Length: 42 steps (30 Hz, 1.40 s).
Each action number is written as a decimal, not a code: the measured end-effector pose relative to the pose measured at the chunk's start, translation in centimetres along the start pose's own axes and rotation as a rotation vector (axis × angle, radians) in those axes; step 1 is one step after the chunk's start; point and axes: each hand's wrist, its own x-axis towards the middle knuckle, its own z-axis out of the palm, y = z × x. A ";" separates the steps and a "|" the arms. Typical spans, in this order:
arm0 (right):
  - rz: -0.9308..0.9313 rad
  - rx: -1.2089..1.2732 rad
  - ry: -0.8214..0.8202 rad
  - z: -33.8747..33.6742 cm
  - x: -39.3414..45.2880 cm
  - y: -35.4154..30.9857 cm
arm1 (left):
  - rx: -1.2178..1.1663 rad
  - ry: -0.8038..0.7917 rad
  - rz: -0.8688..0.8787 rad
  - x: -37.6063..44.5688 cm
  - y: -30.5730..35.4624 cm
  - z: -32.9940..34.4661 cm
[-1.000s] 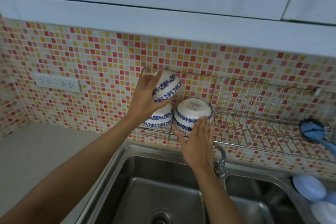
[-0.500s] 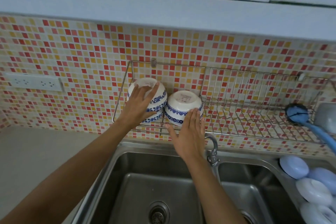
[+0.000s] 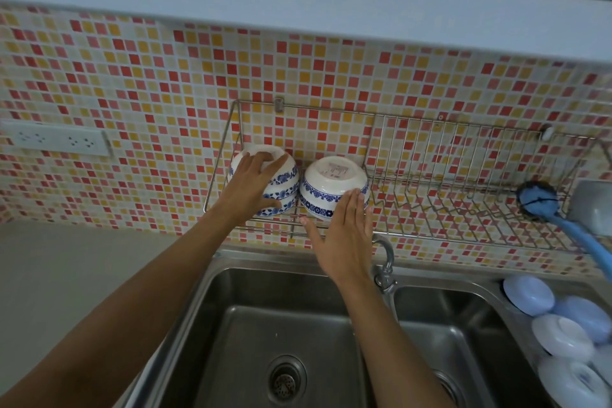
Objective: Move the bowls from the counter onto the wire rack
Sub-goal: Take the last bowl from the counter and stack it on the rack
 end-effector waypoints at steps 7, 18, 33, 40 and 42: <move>-0.006 0.007 0.005 0.0 -0.1 0.0 | -0.069 -0.002 -0.004 -0.5 -0.6 0.4; -0.031 0.010 0.038 0.6 -0.1 0.3 | -0.260 0.072 -0.158 -2.4 0.1 0.3; -0.087 -0.072 0.023 0.3 -0.5 0.5 | -0.020 -0.016 -0.214 -5.9 1.0 1.6; -0.151 0.020 0.013 -0.8 -2.4 1.4 | -0.025 -0.076 -0.263 -9.9 2.1 1.6; -0.133 0.098 0.011 -1.5 -3.0 1.4 | -0.053 -0.109 -0.233 -11.0 2.1 0.9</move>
